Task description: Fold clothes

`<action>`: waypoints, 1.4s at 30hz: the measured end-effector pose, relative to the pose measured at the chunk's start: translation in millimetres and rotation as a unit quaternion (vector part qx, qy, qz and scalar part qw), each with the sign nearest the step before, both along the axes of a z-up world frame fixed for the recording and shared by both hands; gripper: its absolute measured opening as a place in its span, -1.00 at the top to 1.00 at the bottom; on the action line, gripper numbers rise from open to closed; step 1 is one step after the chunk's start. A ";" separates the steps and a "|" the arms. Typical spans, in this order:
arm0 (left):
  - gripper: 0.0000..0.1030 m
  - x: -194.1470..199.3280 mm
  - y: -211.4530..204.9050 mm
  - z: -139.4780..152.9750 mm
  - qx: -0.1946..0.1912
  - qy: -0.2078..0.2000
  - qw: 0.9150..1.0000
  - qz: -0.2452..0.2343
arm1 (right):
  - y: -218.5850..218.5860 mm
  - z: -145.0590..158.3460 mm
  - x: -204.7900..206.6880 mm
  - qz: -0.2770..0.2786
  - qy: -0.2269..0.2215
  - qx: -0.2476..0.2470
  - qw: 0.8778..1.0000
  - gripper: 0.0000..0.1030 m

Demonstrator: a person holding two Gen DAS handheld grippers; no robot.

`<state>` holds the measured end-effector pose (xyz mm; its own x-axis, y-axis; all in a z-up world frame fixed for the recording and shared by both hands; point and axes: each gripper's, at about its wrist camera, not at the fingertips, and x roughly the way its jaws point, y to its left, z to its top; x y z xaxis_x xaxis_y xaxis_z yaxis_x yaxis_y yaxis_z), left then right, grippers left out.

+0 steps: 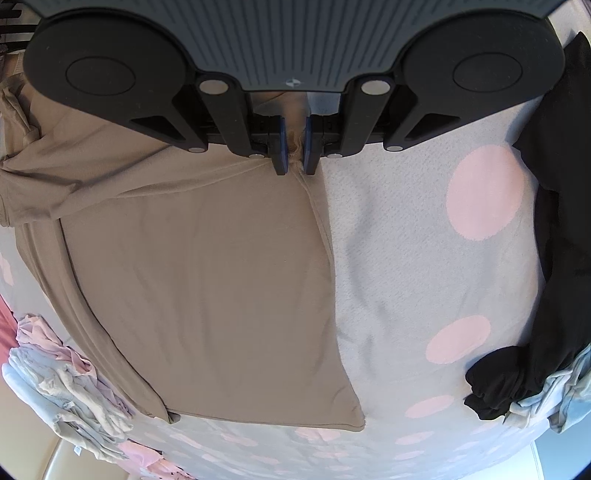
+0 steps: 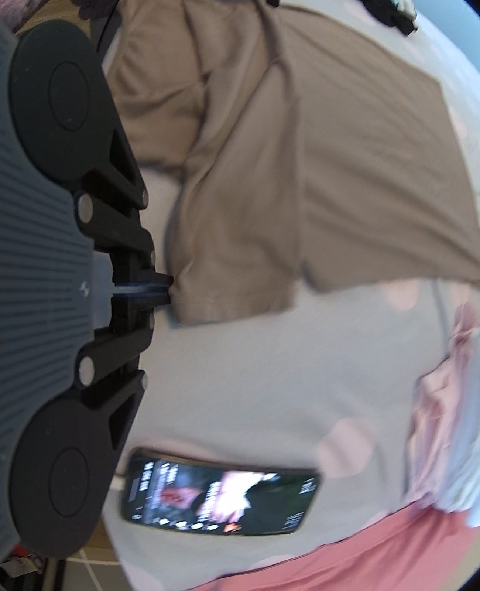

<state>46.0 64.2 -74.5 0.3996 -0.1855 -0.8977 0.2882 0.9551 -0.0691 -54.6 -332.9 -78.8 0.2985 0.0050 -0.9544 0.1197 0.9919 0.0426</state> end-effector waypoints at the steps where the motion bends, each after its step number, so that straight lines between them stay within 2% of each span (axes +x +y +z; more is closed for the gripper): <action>1: 0.86 -0.2 -0.2 0.0 0.000 0.000 1.000 0.001 | -4.1 -0.7 -2.1 -0.006 0.001 0.004 1.000 0.92; 4: 0.86 -0.8 -1.3 -0.2 0.000 -0.001 1.000 0.003 | -12.5 11.1 -3.9 -0.020 -0.026 -0.001 0.999 0.80; 7: 0.86 -1.3 -1.3 -0.1 -0.001 -0.001 1.000 0.004 | -18.0 23.8 0.2 -0.020 -0.062 -0.005 0.998 0.43; 13: 0.82 -2.0 3.4 8.5 -0.006 -0.010 1.000 0.013 | -25.9 34.5 27.3 -0.004 -0.107 -0.008 0.994 0.39; 16: 0.82 -1.8 9.8 21.3 -0.005 -0.025 0.999 0.020 | -24.6 29.4 38.6 0.011 -0.102 0.003 0.995 0.37; 18: 0.76 0.9 18.3 29.6 -0.019 -0.026 0.999 0.032 | -22.1 23.6 45.5 0.026 -0.089 0.012 0.996 0.27; 19: 0.68 3.0 23.6 31.8 -0.031 -0.021 0.998 0.041 | -21.5 18.0 49.0 0.030 -0.083 0.011 0.996 0.27; 23: 0.63 13.6 36.7 25.2 -0.082 0.019 0.994 0.070 | -22.6 2.0 57.2 0.025 -0.066 0.019 0.997 0.24; 25: 0.63 16.5 34.2 19.9 -0.096 0.036 0.992 0.066 | -24.9 -0.4 59.1 0.019 -0.068 0.030 0.997 0.30; 27: 0.63 19.7 29.4 14.9 -0.100 0.053 0.992 0.059 | -23.8 1.6 58.8 0.022 -0.070 0.032 0.997 0.80; 30: 0.63 21.4 20.6 8.2 -0.054 0.065 0.995 0.053 | -21.0 4.5 58.4 0.024 -0.074 0.036 0.996 0.85; 31: 0.67 21.1 19.0 7.0 -0.050 0.068 0.995 0.049 | -19.8 5.9 58.4 0.025 -0.076 0.032 0.996 0.85; 34: 0.88 18.9 14.3 6.5 -0.051 0.070 0.996 0.029 | -16.8 17.9 56.7 0.028 -0.095 0.020 0.995 0.87; 36: 0.92 17.3 10.9 9.7 -0.043 0.059 0.997 0.018 | -13.7 32.4 55.2 0.031 -0.112 0.008 0.993 0.88; 42: 0.94 17.3 24.4 15.0 -0.069 0.044 0.996 0.036 | -6.2 93.9 64.1 0.061 -0.162 -0.021 0.985 0.88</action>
<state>63.3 88.6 -59.5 0.3362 -0.2830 -0.8982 0.2071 0.9526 -0.2226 9.6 -339.1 15.1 0.5870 0.0224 -0.8093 -0.0131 0.9997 0.0182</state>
